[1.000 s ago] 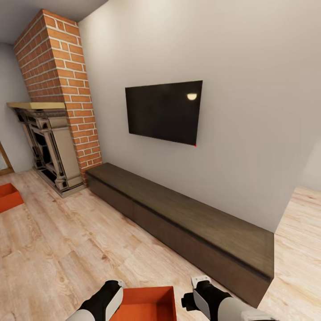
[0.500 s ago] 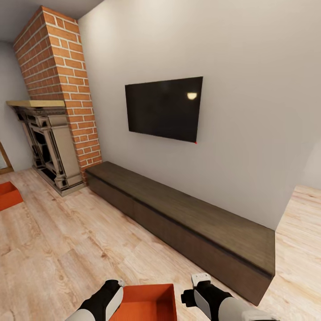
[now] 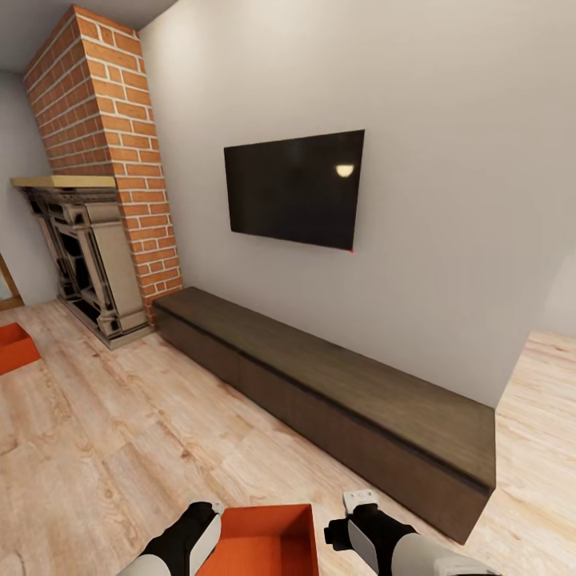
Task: Move the two storage containers from the living room to the garage. In the garage, place one container on the floor and stack the other container on top of it (either order is fine).
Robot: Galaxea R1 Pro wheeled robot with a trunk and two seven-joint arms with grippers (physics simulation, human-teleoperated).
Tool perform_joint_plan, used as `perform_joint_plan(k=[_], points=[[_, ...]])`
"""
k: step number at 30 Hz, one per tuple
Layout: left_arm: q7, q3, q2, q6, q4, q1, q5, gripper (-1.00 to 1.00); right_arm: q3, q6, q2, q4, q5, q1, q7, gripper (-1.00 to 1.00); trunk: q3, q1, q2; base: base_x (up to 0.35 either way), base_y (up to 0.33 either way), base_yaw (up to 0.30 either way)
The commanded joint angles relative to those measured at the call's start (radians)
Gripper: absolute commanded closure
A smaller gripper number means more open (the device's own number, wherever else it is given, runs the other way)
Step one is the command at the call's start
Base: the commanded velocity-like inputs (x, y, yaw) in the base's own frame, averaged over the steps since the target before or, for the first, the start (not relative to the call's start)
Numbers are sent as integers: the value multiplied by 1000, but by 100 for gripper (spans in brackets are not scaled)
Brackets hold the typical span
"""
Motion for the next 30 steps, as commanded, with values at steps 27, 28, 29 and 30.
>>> perform_joint_plan(k=[27, 28, 29, 30], points=[[6, -6, -3, -19, 0, 0, 11, -100, -3, -6, -1, -1, 9, 0, 59, -100, -86, 104, -190, 0, 0, 0], [6, -6, -3, -35, 1, 0, 11, -100, -3, -6, 0, -1, 9, 0, 59, -100, -89, 107, -197, 0, 0, 0], [6, -6, -3, -39, 1, 0, 11, -100, -3, -6, 0, -1, 9, 0, 59, -100, -92, 111, -204, 0, 0, 0], [6, -6, -3, -46, 1, 0, 11, -100, -3, -6, -1, -1, 9, 0, 59, -100, -95, 115, -211, 0, 0, 0]])
